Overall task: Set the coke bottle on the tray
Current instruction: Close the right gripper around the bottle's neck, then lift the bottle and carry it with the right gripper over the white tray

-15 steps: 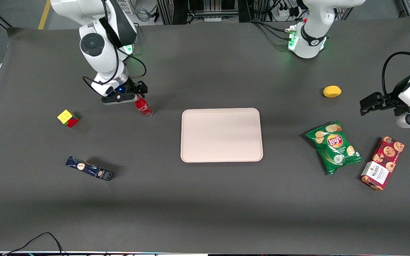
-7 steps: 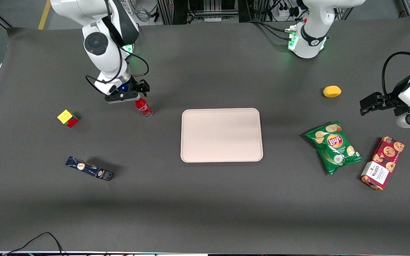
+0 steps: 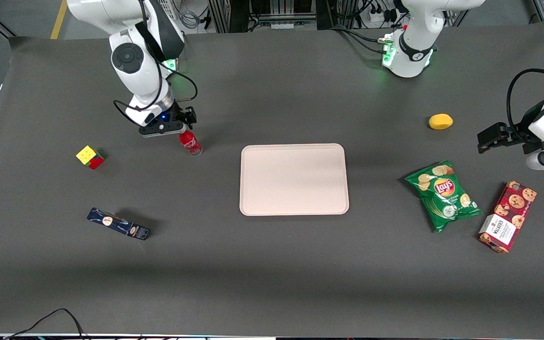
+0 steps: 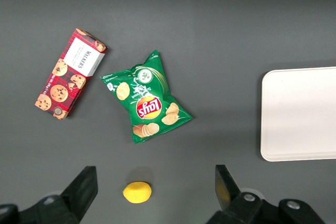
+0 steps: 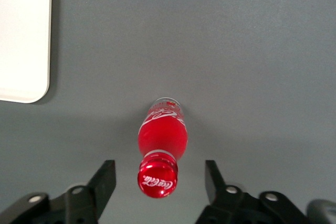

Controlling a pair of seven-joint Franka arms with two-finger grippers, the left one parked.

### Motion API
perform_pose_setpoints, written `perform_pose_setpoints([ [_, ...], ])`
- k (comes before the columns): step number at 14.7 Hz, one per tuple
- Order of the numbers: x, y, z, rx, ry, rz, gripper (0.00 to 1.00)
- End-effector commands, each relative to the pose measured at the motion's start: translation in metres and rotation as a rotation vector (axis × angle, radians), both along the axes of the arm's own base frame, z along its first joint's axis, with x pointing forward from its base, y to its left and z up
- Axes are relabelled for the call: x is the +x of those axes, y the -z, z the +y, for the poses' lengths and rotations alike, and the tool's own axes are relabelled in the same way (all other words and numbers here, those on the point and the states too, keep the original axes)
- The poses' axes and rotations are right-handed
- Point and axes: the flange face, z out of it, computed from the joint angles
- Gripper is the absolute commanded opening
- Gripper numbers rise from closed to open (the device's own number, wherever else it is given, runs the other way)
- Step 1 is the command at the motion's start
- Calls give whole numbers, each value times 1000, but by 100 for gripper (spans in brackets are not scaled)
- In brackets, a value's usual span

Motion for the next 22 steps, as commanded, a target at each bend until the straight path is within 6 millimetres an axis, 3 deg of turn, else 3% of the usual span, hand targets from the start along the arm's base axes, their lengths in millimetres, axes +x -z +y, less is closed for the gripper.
perform_pose_setpoints([
  [1, -4, 0, -1, 17, 15, -16, 59],
  [7, -4, 2, -1, 15, 13, -10, 31],
  [11, -3, -1, 1, 16, 10, -11, 3],
  [13, -1, -11, 4, 14, 10, -12, 0],
  [15, 9, -36, 12, 14, 8, 10, 0],
  [22, 58, -155, 43, 67, 4, -3, 0],
])
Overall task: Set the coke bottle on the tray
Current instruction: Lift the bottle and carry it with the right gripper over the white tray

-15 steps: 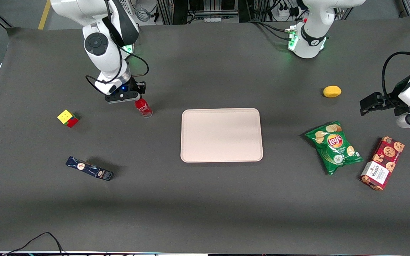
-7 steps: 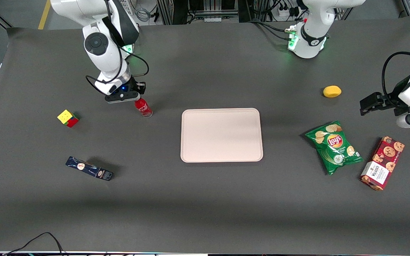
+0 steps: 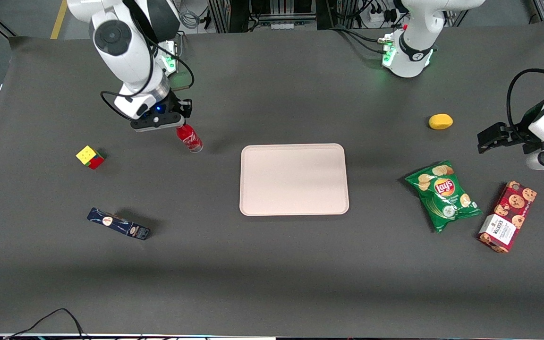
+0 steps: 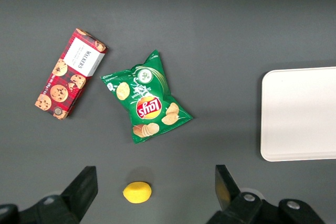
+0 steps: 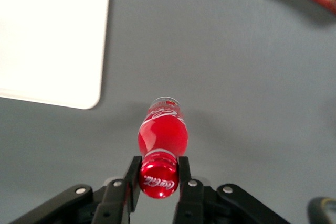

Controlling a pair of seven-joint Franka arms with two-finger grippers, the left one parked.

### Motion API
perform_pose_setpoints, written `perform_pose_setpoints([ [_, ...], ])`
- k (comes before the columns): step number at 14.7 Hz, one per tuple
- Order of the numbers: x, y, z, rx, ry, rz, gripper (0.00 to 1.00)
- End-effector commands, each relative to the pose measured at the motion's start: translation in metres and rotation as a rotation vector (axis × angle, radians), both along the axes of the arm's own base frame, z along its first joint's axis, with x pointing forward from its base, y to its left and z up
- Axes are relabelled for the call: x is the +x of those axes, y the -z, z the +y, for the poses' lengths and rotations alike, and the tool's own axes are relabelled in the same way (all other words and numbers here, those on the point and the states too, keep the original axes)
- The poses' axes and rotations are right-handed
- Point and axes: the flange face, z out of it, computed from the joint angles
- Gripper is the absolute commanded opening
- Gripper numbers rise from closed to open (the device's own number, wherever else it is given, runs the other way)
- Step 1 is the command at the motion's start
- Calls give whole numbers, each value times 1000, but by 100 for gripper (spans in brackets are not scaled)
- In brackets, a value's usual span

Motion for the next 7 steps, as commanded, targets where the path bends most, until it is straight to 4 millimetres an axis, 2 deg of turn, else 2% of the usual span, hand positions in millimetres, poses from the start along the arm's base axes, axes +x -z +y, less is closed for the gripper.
perform_pose_setpoints([
  [1, 32, -60, 15, 57, 20, 5, 0],
  [4, 72, -101, 28, 95, 47, 45, 0],
  [7, 94, -124, 44, 109, 101, 47, 0],
])
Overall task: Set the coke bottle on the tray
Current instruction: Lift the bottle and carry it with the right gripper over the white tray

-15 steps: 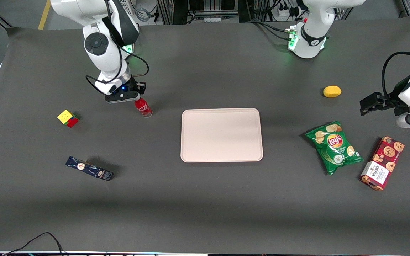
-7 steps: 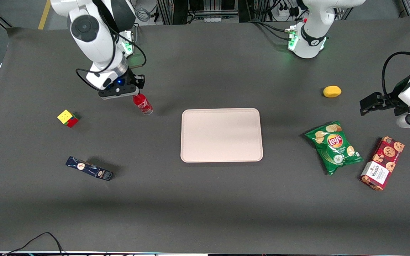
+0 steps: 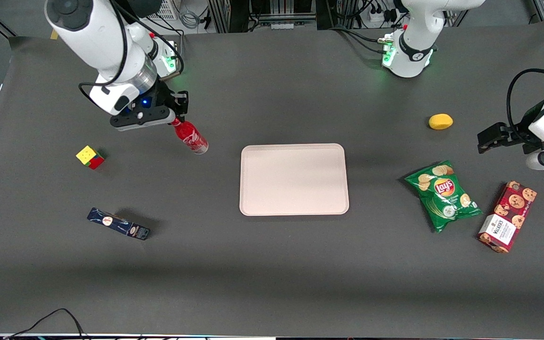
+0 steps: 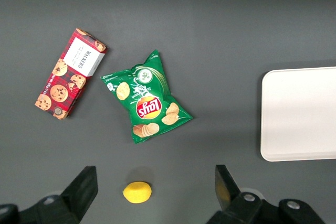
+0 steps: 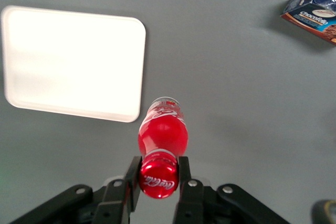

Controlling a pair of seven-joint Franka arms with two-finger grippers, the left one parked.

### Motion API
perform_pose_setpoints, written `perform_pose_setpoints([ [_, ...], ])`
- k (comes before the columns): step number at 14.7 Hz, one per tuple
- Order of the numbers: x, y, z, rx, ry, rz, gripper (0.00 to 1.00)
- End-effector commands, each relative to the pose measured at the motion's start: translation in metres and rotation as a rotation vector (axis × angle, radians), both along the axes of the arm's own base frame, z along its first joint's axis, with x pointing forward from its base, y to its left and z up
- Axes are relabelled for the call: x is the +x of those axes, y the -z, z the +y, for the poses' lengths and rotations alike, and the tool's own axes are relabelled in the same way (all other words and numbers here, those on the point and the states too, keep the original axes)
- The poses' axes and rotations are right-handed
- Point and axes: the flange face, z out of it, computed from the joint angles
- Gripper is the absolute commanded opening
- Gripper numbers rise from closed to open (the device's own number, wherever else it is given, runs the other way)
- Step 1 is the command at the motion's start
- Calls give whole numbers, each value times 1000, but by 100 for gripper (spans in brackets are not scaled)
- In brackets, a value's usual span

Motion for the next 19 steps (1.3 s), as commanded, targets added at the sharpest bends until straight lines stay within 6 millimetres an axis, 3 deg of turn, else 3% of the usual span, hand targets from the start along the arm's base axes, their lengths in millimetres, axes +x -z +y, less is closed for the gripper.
perform_pose_setpoints([
  [1, 36, -18, 28, 15, 64, 18, 0],
  [4, 46, -8, 71, 33, 117, 42, 0],
  [9, 47, 48, 150, -52, 183, 53, 0],
  [11, 56, 81, 159, -64, 223, 73, 0],
  [19, 62, 166, 180, -73, 219, 38, 0],
])
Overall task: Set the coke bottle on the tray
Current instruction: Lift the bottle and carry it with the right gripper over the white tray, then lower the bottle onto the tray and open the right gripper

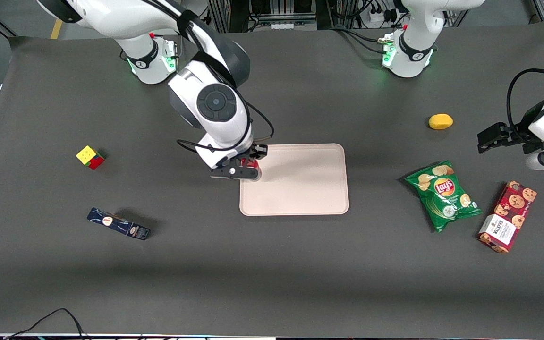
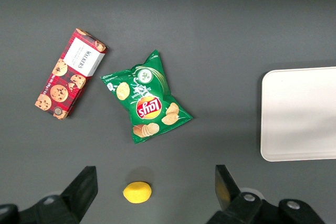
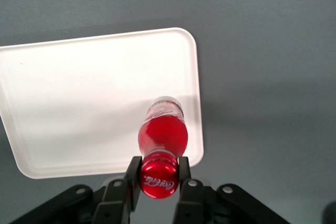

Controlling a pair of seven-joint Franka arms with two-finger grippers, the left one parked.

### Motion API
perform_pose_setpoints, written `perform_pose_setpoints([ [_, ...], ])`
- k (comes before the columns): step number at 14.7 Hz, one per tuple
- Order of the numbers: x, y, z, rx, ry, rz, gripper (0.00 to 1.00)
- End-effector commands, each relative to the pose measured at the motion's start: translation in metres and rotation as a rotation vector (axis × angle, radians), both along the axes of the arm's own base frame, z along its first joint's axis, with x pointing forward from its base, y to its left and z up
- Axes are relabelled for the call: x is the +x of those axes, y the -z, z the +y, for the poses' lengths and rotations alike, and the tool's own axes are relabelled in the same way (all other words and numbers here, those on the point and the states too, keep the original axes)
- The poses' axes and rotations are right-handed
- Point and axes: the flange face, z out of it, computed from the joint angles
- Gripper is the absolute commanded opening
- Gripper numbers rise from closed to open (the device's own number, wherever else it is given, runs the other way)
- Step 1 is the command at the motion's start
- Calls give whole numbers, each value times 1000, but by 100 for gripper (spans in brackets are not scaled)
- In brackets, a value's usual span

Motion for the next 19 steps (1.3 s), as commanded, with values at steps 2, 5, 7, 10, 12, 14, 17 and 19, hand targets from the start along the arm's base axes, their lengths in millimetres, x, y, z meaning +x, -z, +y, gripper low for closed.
perform_pose_setpoints([
  [2, 2, 28, 10, -8, 13, -30, 0],
  [5, 2, 48, 11, -49, 22, -41, 0],
  [7, 1, 53, 12, -48, 15, -50, 3],
  [10, 1, 55, 13, -45, 12, -58, 13],
  [12, 1, 55, 13, -44, 11, -61, 36],
  [14, 2, 56, 13, -36, 16, -66, 100],
  [17, 8, 46, 7, -25, 40, -75, 100],
  [19, 21, 8, -14, -2, 65, -109, 100],
])
